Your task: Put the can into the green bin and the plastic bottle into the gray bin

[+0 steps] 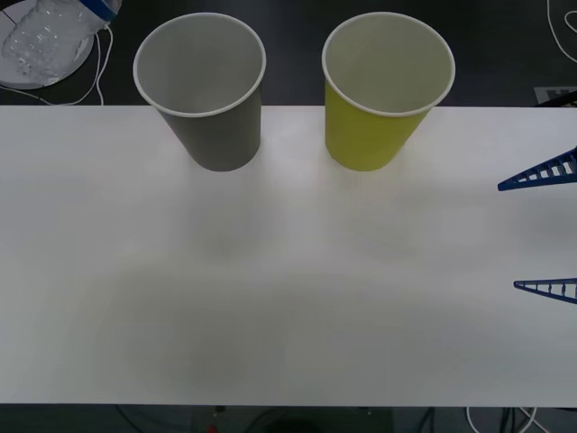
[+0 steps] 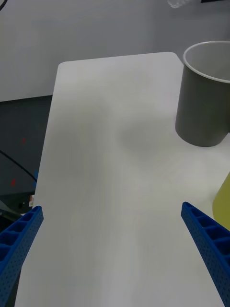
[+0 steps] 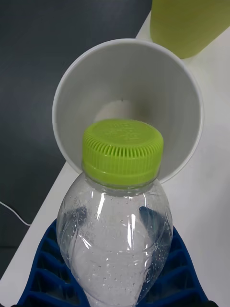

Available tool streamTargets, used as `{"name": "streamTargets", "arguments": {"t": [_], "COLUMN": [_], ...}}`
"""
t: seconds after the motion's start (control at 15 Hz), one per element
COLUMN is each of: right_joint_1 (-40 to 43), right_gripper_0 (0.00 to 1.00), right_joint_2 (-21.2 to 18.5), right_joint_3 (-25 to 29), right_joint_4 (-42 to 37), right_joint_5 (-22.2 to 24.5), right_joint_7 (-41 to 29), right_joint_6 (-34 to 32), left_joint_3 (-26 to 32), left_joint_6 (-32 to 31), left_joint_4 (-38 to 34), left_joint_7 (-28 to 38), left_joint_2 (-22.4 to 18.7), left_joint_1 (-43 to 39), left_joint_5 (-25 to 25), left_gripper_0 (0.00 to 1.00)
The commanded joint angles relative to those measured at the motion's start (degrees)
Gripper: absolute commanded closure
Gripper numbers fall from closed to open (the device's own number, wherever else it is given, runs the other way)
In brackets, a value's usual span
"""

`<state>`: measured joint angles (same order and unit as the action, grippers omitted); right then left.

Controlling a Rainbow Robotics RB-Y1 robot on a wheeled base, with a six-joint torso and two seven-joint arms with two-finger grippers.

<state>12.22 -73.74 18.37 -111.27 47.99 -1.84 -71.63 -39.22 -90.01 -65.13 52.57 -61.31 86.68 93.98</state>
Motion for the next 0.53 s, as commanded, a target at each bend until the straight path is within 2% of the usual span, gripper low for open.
{"name": "streamTargets", "arguments": {"t": [0.07, 0.53], "right_joint_1": [0.0, 0.0], "right_gripper_0": [0.0, 0.0], "right_joint_2": [0.0, 0.0], "right_joint_3": [0.0, 0.0], "right_joint_4": [0.0, 0.0], "right_joint_5": [0.0, 0.0], "right_joint_7": [0.0, 0.0], "right_joint_6": [0.0, 0.0], "left_joint_3": [-0.2, -0.2], "left_joint_6": [0.0, 1.9], "left_joint_4": [3.3, 12.2], "left_joint_7": [0.3, -0.3], "left_joint_2": [3.3, 12.0], "left_joint_1": [1.6, 5.2], "left_joint_5": [0.3, 4.0], "left_gripper_0": [1.0, 1.0]}}
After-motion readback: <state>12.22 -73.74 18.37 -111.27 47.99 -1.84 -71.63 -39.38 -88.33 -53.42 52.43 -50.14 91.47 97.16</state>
